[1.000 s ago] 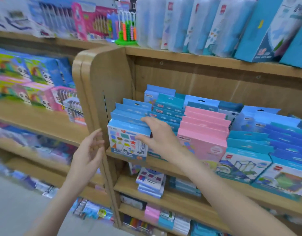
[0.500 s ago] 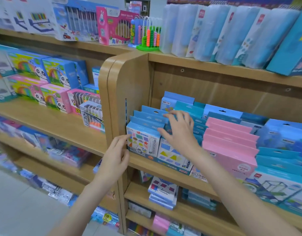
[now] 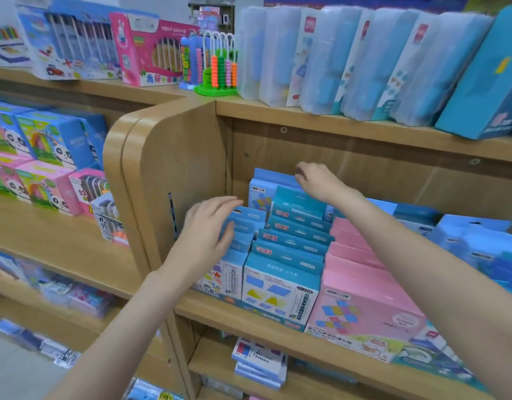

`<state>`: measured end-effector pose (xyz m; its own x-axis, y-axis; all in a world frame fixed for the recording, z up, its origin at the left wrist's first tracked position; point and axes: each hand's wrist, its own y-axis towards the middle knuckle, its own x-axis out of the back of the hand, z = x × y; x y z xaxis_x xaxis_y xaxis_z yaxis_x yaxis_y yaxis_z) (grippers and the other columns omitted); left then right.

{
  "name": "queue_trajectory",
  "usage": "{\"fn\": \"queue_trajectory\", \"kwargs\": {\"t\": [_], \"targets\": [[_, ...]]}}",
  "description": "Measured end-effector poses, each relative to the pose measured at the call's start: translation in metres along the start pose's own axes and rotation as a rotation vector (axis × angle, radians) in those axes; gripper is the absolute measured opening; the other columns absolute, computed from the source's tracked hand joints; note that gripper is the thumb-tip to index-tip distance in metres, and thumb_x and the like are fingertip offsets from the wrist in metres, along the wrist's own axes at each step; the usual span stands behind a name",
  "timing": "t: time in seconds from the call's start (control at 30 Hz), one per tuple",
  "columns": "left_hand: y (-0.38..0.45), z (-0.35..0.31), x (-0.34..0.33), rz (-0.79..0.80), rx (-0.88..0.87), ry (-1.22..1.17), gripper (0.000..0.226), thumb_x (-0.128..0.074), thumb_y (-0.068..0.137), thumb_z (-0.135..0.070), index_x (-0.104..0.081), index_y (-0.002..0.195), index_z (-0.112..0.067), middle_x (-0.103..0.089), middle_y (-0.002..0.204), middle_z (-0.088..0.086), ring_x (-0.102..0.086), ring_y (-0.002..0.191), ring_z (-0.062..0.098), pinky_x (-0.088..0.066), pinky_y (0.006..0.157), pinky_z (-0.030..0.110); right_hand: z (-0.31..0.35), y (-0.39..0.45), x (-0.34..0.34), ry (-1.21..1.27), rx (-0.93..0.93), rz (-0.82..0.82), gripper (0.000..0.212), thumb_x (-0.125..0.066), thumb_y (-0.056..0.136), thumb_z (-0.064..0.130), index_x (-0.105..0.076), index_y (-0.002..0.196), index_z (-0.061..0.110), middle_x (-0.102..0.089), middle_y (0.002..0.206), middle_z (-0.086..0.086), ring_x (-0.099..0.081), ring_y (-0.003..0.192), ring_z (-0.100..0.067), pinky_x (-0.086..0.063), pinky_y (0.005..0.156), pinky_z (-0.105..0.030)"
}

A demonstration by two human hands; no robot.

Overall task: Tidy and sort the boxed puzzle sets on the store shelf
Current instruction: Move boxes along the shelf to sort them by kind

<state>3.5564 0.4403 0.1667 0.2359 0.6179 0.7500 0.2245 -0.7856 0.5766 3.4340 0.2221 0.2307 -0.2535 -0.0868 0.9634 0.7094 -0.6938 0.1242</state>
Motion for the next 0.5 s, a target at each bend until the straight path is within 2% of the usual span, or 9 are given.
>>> {"fn": "queue_trajectory", "kwargs": {"t": [0.1, 0.13, 0.23, 0.3, 0.4, 0.5], "targets": [[0.016, 0.002, -0.009, 0.062, -0.029, 0.088, 0.052, -0.025, 0.088, -0.035, -0.054, 0.124, -0.014, -0.056, 0.126, 0.002, -0.045, 0.121, 0.021, -0.023, 0.105, 0.041, -0.001, 0.019, -0.012, -0.058, -0.025, -0.045, 0.016, -0.038, 0.093, 0.003, -0.054, 0.090, -0.003, -0.059, 0.101, -0.025, -0.057, 0.092, -0.040, -0.044, 0.068, -0.037], [0.019, 0.003, -0.012, 0.078, -0.024, 0.107, 0.053, -0.024, 0.087, -0.037, -0.054, 0.125, -0.015, -0.056, 0.126, 0.001, -0.045, 0.122, 0.021, -0.020, 0.105, 0.038, 0.001, 0.024, -0.013, -0.077, -0.027, -0.059, 0.015, -0.040, 0.090, -0.002, -0.055, 0.089, -0.004, -0.059, 0.097, -0.025, -0.058, 0.088, -0.040, -0.044, 0.066, -0.037], [0.021, 0.005, -0.019, 0.066, -0.034, 0.147, 0.048, -0.026, 0.089, -0.034, -0.059, 0.120, -0.015, -0.061, 0.118, 0.000, -0.050, 0.115, 0.020, -0.017, 0.101, 0.031, 0.003, 0.036, -0.018, -0.114, 0.015, -0.037, 0.021, -0.044, 0.082, -0.010, -0.060, 0.096, -0.005, -0.062, 0.099, -0.024, -0.059, 0.087, -0.038, -0.051, 0.073, -0.041], [0.020, 0.005, -0.022, 0.050, -0.037, 0.151, 0.045, -0.028, 0.090, -0.031, -0.062, 0.115, -0.015, -0.064, 0.112, -0.001, -0.054, 0.109, 0.020, -0.019, 0.099, 0.031, 0.004, 0.037, -0.020, -0.176, 0.046, -0.058, 0.021, -0.046, 0.081, -0.010, -0.061, 0.094, -0.003, -0.062, 0.098, -0.021, -0.059, 0.088, -0.037, -0.050, 0.069, -0.039], [0.020, 0.005, -0.022, 0.042, -0.027, 0.143, 0.044, -0.027, 0.091, -0.031, -0.064, 0.111, -0.016, -0.067, 0.105, -0.002, -0.059, 0.100, 0.019, -0.021, 0.098, 0.030, 0.010, 0.032, -0.022, -0.338, 0.072, -0.156, 0.023, -0.045, 0.081, -0.011, -0.059, 0.095, 0.001, -0.061, 0.101, -0.018, -0.059, 0.092, -0.038, -0.038, 0.063, -0.034], [0.019, 0.005, -0.023, 0.036, 0.000, 0.148, 0.047, -0.025, 0.091, -0.033, -0.063, 0.112, -0.016, -0.067, 0.103, -0.002, -0.059, 0.097, 0.018, -0.019, 0.098, 0.028, 0.020, 0.024, -0.015, -0.398, 0.113, -0.299, 0.025, -0.048, 0.081, -0.008, -0.056, 0.103, 0.001, -0.056, 0.113, -0.017, -0.054, 0.103, -0.038, -0.039, 0.066, -0.038]]}}
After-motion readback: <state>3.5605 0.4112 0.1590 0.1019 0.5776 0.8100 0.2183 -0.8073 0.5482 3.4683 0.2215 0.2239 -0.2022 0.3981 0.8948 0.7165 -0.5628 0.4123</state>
